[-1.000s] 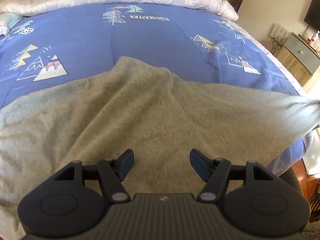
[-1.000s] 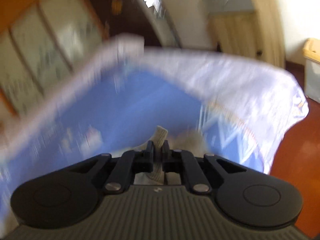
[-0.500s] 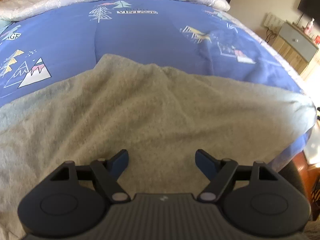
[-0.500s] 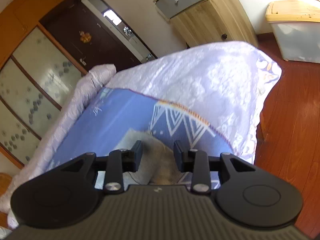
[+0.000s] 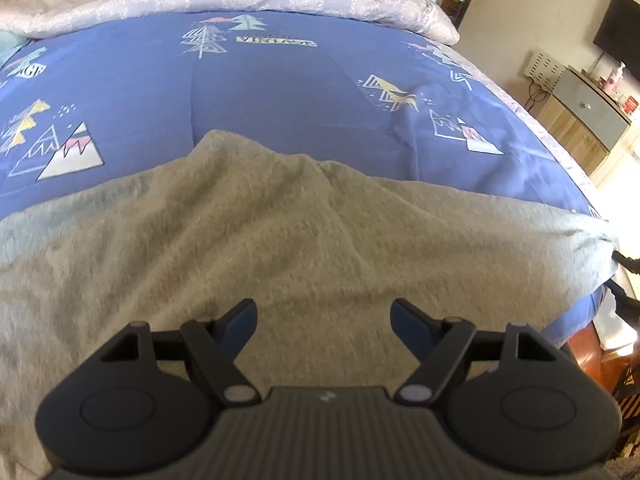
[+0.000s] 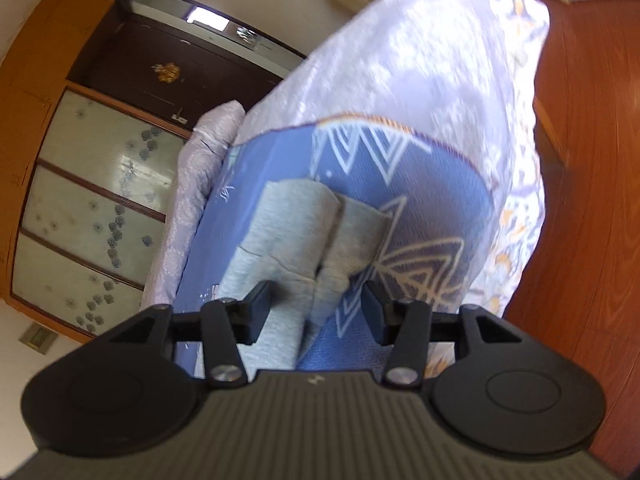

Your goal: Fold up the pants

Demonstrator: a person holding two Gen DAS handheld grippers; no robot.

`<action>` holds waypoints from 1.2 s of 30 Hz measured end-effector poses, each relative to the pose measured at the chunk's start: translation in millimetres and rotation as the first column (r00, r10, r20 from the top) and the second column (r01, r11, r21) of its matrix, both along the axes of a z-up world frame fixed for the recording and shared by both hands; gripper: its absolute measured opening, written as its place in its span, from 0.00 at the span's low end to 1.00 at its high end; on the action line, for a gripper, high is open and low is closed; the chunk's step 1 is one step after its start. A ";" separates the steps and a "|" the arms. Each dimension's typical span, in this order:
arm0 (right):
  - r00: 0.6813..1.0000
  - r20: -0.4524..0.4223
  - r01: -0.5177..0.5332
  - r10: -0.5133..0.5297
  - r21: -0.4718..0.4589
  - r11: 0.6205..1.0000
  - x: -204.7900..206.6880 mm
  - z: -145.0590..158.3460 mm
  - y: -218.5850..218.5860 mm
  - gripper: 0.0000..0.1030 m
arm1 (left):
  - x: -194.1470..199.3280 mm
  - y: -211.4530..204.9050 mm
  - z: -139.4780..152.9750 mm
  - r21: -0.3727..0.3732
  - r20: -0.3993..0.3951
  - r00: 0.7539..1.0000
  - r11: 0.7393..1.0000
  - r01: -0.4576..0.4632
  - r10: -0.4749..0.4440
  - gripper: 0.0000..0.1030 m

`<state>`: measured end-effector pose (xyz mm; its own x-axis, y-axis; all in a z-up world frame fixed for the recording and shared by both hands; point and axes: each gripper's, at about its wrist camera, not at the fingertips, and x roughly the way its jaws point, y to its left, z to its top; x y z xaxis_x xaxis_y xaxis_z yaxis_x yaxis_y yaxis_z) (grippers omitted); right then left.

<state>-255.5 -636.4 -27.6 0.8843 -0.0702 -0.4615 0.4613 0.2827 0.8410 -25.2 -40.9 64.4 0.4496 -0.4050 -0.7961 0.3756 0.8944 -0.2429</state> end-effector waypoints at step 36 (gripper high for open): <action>0.863 0.102 -0.390 0.495 -0.490 0.780 74.9 158.8 152.1 0.16 | 23.3 9.8 44.3 -0.401 -0.059 0.998 0.916 0.000 -0.026 0.79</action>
<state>-180.6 -484.3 131.2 0.9390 0.2061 -0.2755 0.0176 0.7709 0.6367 -1.9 -31.1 108.7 0.3971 -0.7016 -0.5917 0.3593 0.7121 -0.6032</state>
